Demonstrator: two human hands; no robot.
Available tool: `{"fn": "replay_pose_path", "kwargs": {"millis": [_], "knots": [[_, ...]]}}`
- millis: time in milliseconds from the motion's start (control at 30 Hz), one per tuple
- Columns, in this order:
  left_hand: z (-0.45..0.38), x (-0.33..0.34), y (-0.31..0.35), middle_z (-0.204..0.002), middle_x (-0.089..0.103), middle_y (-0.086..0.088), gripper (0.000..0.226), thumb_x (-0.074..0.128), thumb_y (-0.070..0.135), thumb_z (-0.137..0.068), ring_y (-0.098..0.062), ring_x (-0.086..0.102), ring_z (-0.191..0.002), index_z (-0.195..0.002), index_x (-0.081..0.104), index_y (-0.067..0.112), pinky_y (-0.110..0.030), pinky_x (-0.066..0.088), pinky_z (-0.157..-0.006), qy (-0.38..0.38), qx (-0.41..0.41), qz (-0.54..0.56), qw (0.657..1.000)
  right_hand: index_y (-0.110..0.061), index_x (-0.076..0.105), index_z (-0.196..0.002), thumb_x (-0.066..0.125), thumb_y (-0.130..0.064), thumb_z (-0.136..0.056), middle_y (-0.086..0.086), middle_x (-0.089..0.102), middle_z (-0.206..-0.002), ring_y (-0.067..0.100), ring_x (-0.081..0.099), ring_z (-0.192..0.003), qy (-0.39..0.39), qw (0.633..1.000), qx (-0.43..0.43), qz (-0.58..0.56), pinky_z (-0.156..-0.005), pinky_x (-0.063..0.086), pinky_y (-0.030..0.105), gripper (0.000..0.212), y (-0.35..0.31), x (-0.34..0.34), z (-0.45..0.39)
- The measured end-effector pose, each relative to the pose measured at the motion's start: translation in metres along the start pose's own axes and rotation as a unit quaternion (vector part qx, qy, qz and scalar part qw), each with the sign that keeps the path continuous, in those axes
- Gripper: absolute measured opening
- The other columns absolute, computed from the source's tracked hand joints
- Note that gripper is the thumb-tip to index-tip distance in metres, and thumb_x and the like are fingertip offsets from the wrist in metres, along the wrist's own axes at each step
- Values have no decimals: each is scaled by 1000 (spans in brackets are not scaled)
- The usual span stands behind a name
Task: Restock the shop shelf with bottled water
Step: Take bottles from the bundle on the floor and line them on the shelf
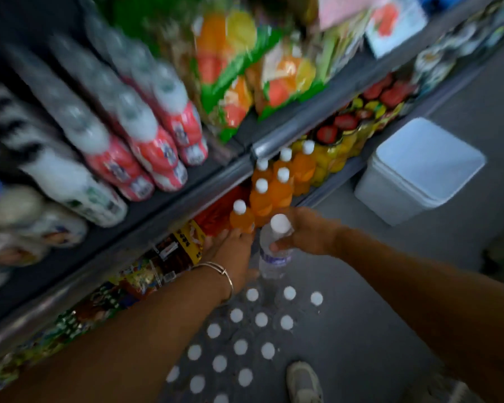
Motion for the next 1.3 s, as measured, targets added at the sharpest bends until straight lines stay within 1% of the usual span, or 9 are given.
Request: {"fn": "replay_pose_path", "kwargs": {"millis": [167, 300, 567, 700, 800, 900, 1100, 1200, 1300], "knots": [[64, -129, 28, -129, 49, -4, 48, 68, 35, -80, -26, 45, -124, -122, 51, 19, -35, 35, -102, 30, 52, -16, 998, -8, 57, -119, 70, -15, -83, 1, 59, -111, 14, 53, -105, 29, 997, -50, 54, -83, 41, 20, 39, -114, -89, 75], [125, -233, 46, -128, 52, -8, 42, 67, 33, -82, -26, 50, -118, -116, 54, 11, -28, 39, -88, 37, 76, -15, 996, -4, 60, -111, 71, -18, -82, 10, 64, -111, 22, 60, -101, 46, 994, -80, 52, -85, 50, 34, 34, -204, -157, 136], [244, -406, 65, -118, 57, -14, 46, 68, 36, -82, -27, 54, -115, -116, 55, 9, -28, 43, -87, 89, 91, -36, 991, -13, 65, -84, 68, -15, -84, -2, 65, -85, 11, 59, -81, 110, 981, -156, 21, -70, 46, 16, 4, -379, -257, 257], [300, -484, 74, -116, 61, -13, 46, 69, 34, -81, -24, 58, -102, -113, 57, 3, -31, 45, -84, 144, 111, -42, 982, 2, 65, -96, 64, -19, -87, 8, 62, -88, 15, 55, -80, 152, 971, -185, 25, -62, 44, 20, 23, -449, -297, 306], [337, -537, 76, -112, 62, -13, 42, 69, 37, -80, -18, 54, -91, -106, 58, 6, -27, 41, -74, 178, 111, -72, 975, -8, 60, -85, 62, -22, -89, 9, 57, -82, 16, 52, -72, 176, 961, -210, 33, -51, 42, 16, 15, -501, -325, 337], [368, -589, 76, -99, 63, -9, 48, 70, 39, -79, -20, 56, -87, -107, 60, 1, -27, 40, -69, 210, 104, -68, 970, -2, 63, -93, 66, -28, -85, 15, 55, -84, 22, 50, -73, 179, 951, -251, 19, -59, 41, 21, 28, -548, -352, 358], [416, -677, 66, -103, 67, -5, 41, 73, 34, -76, -22, 63, -100, -106, 63, 8, -37, 49, -93, 276, 89, -18, 957, 13, 61, -100, 58, -30, -89, 21, 60, -88, 25, 54, -76, 223, 919, -324, 14, -65, 44, 28, 44, -625, -414, 389], [429, -710, 57, -98, 64, 0, 40, 73, 33, -75, -20, 62, -102, -107, 63, 11, -36, 48, -97, 298, 69, 5, 952, 1, 64, -84, 56, -28, -91, 11, 63, -78, 18, 58, -66, 225, 906, -358, 5, -54, 49, 22, 31, -659, -438, 394], [436, -740, 50, -103, 65, -1, 40, 73, 33, -76, -18, 61, -103, -108, 63, 12, -33, 47, -98, 328, 49, 15, 943, -3, 66, -101, 51, -30, -93, 9, 67, -88, 15, 62, -69, 205, 901, -382, 20, -56, 50, 23, 32, -689, -458, 393]]}}
Point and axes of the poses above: each hand's wrist, its own z-axis away from the middle knuckle, its own x-axis out of the palm, y = z × x, the point moved 8 cm from there along -z, towards the middle knuckle
